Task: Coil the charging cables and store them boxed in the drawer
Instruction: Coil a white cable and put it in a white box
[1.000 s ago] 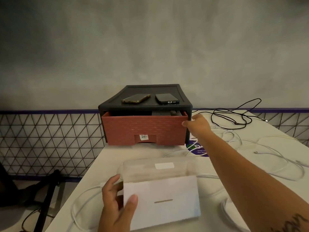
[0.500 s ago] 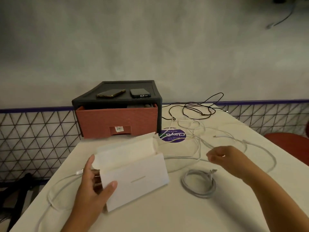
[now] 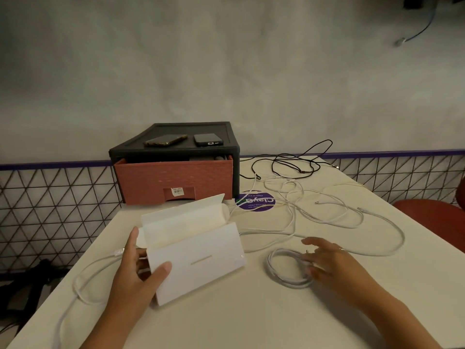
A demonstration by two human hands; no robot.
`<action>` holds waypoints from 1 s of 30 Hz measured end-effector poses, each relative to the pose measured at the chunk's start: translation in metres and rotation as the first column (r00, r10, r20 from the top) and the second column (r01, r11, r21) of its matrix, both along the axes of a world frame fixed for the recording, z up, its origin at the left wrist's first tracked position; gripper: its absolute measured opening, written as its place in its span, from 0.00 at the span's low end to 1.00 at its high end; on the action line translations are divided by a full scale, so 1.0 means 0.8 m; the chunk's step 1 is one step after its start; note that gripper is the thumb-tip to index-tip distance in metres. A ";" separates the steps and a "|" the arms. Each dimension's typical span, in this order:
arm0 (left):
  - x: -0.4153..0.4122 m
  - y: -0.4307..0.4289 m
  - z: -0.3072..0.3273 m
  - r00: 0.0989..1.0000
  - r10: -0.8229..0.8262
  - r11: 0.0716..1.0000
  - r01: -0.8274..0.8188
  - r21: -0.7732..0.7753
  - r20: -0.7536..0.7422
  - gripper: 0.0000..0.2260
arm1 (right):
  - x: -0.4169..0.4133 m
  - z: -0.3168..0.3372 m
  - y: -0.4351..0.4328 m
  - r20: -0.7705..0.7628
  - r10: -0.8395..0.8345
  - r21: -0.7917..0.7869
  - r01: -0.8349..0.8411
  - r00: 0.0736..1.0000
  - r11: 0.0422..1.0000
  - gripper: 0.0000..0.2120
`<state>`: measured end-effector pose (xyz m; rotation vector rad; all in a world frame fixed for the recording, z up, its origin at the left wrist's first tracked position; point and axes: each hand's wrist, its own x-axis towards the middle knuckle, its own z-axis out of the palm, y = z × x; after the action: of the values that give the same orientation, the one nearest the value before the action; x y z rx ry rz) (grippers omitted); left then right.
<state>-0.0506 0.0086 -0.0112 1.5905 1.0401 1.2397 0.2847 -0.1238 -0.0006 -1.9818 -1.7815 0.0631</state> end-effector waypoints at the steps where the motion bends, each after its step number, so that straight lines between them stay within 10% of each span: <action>1: 0.000 0.000 0.000 1.000 0.001 1.000 -0.001 -0.006 -0.001 0.44 | 0.001 -0.005 0.000 0.090 0.054 0.001 -0.055 0.995 0.999 0.11; 13: -0.001 0.003 -0.004 1.000 0.017 1.000 -0.017 0.000 0.002 0.42 | 0.011 -0.009 0.000 0.488 0.260 -0.131 -0.225 0.833 0.965 0.24; 30: -0.002 0.006 -0.007 1.000 0.023 1.000 -0.023 0.011 -0.012 0.40 | 0.006 0.010 0.004 0.580 0.332 -0.139 -0.311 0.744 0.940 0.12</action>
<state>-0.0524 0.0136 -0.0165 1.5999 1.0636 1.2547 0.2897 -0.1205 0.0073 -1.8027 -2.5264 -0.4825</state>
